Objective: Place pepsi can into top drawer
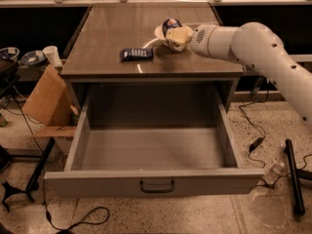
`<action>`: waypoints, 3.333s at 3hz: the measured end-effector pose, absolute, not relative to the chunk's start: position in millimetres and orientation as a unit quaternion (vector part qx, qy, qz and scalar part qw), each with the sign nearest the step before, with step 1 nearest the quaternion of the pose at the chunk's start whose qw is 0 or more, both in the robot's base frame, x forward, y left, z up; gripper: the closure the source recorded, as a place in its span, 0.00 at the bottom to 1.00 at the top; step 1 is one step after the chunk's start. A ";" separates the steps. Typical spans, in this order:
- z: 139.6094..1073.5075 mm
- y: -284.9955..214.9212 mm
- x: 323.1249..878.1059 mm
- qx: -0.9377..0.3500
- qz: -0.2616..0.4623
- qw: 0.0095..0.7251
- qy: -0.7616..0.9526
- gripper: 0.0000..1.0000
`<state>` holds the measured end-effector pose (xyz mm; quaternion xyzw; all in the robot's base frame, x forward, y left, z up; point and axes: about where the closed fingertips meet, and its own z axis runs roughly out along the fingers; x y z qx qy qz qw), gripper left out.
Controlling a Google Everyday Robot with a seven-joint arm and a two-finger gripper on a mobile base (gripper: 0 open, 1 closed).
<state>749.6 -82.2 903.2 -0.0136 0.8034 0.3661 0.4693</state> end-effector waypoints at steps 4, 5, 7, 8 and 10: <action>937.5 -97.7 666.1 -0.054 0.409 0.494 0.766 1.00; 911.4 -95.6 621.6 -0.110 0.408 0.458 0.782 1.00; 861.6 -94.5 557.5 -0.173 0.404 0.378 0.815 1.00; 825.9 -87.8 541.5 -0.196 0.395 0.314 0.841 1.00; 722.3 -74.9 540.5 -0.181 0.372 0.184 0.892 1.00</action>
Offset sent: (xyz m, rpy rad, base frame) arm -0.0575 -0.0141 0.0377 0.1080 -0.1116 0.0780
